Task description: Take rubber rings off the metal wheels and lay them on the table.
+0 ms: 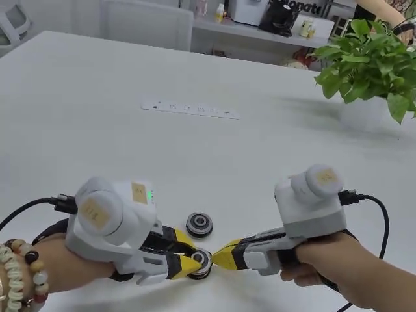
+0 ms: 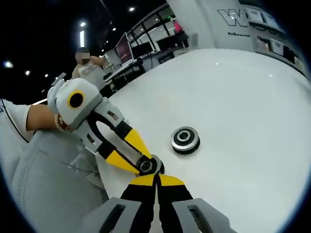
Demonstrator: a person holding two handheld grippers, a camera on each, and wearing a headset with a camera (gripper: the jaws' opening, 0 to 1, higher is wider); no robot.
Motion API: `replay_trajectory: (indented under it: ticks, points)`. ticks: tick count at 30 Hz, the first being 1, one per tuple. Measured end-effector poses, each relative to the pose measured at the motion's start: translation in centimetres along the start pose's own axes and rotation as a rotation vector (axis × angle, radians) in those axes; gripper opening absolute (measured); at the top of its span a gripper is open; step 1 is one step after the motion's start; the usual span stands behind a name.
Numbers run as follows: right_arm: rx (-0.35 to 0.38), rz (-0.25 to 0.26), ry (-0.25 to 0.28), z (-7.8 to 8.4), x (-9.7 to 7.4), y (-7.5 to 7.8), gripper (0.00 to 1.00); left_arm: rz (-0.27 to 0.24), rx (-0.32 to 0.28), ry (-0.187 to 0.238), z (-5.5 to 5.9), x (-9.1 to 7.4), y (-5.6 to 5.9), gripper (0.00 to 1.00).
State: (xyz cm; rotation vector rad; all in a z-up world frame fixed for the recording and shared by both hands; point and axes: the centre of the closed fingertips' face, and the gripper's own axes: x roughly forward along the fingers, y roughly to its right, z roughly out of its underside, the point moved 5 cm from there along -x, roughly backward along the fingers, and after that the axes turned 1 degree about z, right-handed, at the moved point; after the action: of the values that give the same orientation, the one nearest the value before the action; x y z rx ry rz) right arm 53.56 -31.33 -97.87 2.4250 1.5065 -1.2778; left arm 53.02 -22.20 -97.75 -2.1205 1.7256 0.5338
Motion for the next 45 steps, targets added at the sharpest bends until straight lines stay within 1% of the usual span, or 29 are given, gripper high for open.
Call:
replay_trajectory:
  ticks: [3, 10, 23, 45]
  points:
    - [0.007, 0.002, 0.0, -0.1, 0.0, -0.2, 0.0, 0.0, 0.001, -0.002, 0.0, 0.0, 0.0, 0.14]
    - [-0.01, 0.006, 0.001, -0.3, 0.1, -0.6, 0.0, -0.003, 0.004, -0.005, 0.0, -0.1, -0.1, 0.13]
    - [-0.031, -0.001, -0.001, -0.5, 0.2, -1.0, 0.0, -0.002, 0.002, -0.004, 0.1, -0.1, -0.1, 0.14]
    - [-0.027, -0.018, 0.015, -0.8, 0.3, -1.3, 0.0, -0.002, 0.003, -0.004, 0.1, -0.1, -0.1, 0.14]
